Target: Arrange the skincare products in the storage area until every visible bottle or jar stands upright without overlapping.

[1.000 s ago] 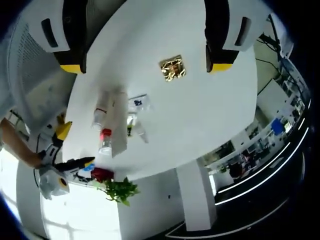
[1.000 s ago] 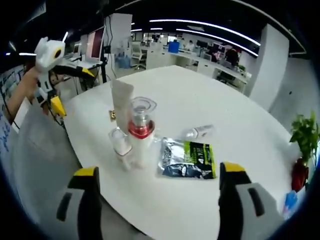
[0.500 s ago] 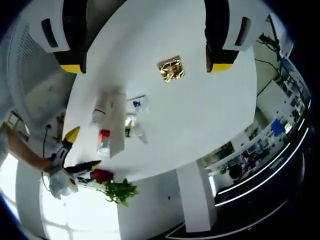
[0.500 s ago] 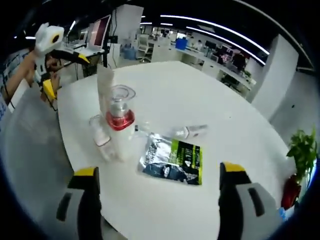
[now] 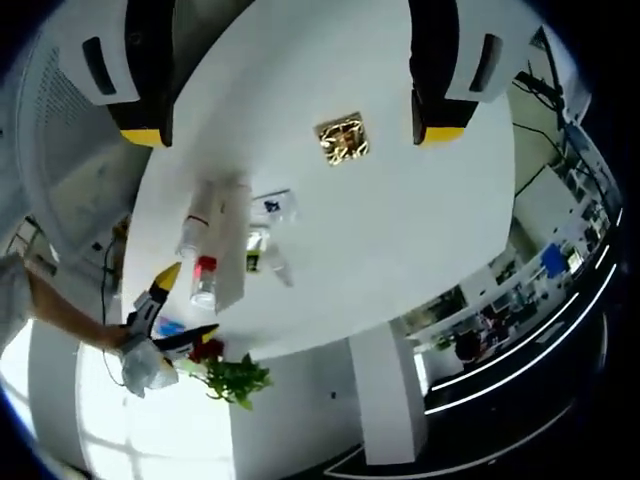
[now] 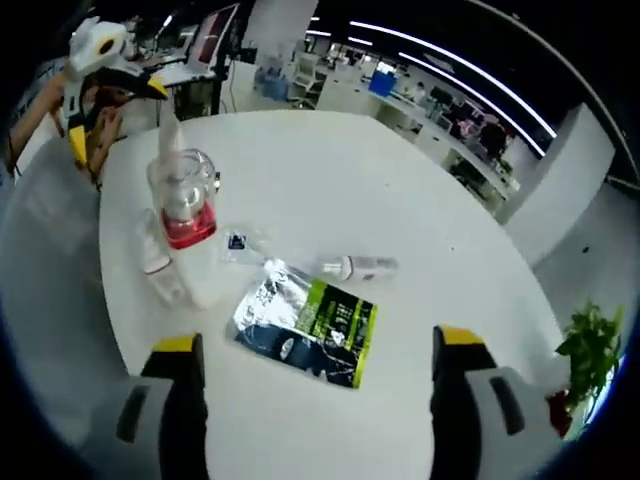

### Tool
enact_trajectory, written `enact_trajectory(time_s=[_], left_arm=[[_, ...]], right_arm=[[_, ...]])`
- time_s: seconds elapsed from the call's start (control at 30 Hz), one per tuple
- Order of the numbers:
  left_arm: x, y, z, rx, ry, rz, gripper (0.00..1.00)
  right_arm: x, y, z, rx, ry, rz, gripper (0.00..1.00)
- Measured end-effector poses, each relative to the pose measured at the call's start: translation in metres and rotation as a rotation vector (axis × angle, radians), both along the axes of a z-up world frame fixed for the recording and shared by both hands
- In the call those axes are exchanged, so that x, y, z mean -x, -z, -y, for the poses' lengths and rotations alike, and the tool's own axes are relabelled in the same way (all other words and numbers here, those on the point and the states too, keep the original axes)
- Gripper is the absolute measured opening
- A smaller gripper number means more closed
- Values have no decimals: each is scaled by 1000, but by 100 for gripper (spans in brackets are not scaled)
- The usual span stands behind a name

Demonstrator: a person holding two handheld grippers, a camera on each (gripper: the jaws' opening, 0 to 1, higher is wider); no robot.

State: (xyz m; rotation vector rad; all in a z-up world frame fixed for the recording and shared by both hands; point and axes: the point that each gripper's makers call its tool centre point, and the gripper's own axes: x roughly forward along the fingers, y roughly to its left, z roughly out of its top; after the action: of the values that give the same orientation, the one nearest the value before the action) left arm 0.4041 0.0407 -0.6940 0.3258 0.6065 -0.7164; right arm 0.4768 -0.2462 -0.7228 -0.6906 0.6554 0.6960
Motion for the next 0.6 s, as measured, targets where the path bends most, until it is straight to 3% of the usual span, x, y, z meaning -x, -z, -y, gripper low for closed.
enact_trajectory(time_s=[0.13, 0.6], left_arm=[[3, 0, 0, 0, -2, -2, 97], [1, -1, -2, 17, -11, -11, 97]], right_arm=[[-7, 3, 6, 86, -38, -20, 87], [-44, -5, -1, 147, -123, -9, 72]])
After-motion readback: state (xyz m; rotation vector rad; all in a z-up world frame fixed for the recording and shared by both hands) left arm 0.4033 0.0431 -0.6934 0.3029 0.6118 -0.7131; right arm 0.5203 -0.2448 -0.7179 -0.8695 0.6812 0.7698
